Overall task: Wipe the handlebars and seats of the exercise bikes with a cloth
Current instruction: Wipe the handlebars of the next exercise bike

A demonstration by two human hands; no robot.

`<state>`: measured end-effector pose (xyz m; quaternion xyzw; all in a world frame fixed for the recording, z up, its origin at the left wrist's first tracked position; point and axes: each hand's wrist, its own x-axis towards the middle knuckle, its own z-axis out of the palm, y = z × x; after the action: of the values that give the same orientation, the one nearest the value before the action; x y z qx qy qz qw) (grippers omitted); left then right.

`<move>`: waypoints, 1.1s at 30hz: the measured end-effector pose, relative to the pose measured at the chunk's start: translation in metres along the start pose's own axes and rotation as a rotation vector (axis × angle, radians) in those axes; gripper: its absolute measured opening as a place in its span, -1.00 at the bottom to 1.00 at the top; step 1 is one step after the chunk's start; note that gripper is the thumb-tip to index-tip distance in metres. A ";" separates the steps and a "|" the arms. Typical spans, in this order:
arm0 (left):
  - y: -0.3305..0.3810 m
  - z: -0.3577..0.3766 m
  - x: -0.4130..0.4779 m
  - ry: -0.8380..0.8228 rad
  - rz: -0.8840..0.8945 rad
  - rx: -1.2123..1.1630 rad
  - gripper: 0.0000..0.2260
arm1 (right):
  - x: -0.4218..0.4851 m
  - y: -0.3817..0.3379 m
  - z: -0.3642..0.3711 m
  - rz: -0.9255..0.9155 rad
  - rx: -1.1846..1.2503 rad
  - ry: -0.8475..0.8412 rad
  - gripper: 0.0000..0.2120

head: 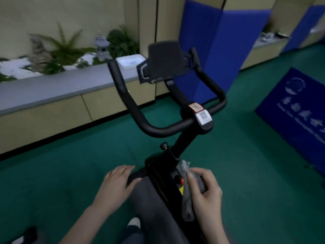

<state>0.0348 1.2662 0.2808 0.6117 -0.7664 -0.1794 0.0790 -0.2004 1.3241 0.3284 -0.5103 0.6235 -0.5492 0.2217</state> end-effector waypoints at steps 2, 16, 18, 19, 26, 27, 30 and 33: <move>-0.010 -0.007 0.003 0.045 -0.045 -0.036 -0.43 | 0.017 -0.014 0.013 -0.057 0.030 -0.023 -0.81; -0.084 -0.072 0.087 0.267 -0.132 -0.254 -0.45 | 0.135 -0.085 0.113 -0.233 0.036 -0.137 -0.90; -0.089 -0.081 0.103 0.283 -0.102 -0.271 -0.42 | 0.147 -0.088 0.128 -0.243 0.010 -0.138 -0.90; -0.091 -0.086 0.111 0.293 -0.089 -0.281 -0.41 | 0.153 -0.090 0.135 -0.248 0.003 -0.140 -0.90; -0.092 -0.119 0.159 0.351 -0.052 -0.419 -0.36 | 0.196 -0.111 0.178 -0.356 -0.065 -0.173 -0.90; -0.091 -0.123 0.165 0.362 -0.042 -0.444 -0.36 | 0.203 -0.114 0.183 -0.380 -0.074 -0.180 -0.91; -0.084 -0.135 0.181 0.384 -0.009 -0.537 -0.39 | 0.227 -0.126 0.202 -0.445 -0.109 -0.210 -0.89; -0.073 -0.143 0.196 0.412 0.000 -0.687 -0.42 | 0.247 -0.140 0.223 -0.518 -0.151 -0.258 -0.89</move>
<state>0.1029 1.0379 0.3661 0.5729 -0.6300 -0.2989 0.4308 -0.0529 1.0221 0.4596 -0.7331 0.4782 -0.4702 0.1127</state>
